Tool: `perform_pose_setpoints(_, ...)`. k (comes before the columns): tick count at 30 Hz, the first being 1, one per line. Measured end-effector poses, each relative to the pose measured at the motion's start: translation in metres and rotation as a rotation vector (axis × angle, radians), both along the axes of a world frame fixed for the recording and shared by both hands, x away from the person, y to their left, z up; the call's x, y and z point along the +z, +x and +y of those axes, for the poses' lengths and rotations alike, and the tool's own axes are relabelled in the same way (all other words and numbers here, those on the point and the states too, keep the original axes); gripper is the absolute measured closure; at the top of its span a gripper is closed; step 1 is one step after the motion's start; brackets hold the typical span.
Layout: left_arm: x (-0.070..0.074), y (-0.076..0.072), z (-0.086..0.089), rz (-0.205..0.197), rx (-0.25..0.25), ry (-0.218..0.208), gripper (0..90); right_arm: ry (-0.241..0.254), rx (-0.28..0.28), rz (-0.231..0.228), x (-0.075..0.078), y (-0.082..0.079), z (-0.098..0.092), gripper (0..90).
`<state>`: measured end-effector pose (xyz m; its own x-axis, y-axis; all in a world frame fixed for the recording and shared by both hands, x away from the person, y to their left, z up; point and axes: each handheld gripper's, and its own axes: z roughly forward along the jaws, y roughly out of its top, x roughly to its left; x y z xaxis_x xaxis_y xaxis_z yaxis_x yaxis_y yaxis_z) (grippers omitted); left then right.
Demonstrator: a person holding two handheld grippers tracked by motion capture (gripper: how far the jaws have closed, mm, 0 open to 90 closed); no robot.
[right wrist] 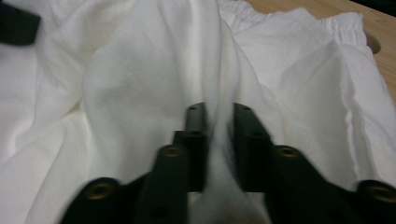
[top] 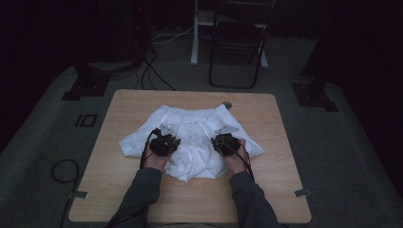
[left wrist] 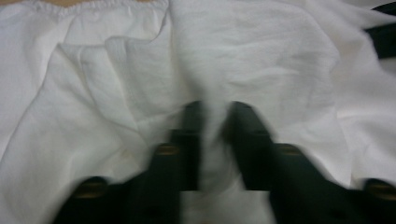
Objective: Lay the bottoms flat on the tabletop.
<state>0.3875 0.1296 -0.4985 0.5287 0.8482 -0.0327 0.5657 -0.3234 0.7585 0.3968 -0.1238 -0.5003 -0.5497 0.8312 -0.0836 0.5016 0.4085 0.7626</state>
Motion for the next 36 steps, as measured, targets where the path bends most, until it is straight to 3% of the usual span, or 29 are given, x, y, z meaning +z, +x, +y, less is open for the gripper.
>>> perform_pose_setpoints(2,0.003,-0.005,0.003,-0.009,-0.005,-0.007,87.2,0.007,-0.002,-0.006,0.0,-0.006,-0.003,83.8)
perform_pose_setpoints(7,0.011,-0.018,0.017,-0.032,0.008,-0.037,87.7,0.025,-0.012,-0.027,0.005,-0.019,-0.013,84.7)
perform_pose_setpoints(9,0.015,-0.032,0.031,-0.05,0.026,-0.058,87.8,0.037,-0.007,-0.05,0.009,-0.032,-0.022,84.8)
perform_pose_setpoints(18,0.011,-0.07,0.069,-0.058,0.094,-0.098,87.7,0.061,0.026,-0.072,0.01,-0.068,-0.037,84.6)
perform_pose_setpoints(26,0.003,-0.091,0.087,-0.034,0.114,-0.08,87.4,0.082,0.046,-0.075,0.005,-0.089,-0.046,84.4)
perform_pose_setpoints(36,-0.015,-0.106,0.091,0.015,0.114,-0.041,87.5,0.063,0.03,-0.022,-0.016,-0.111,-0.069,84.6)
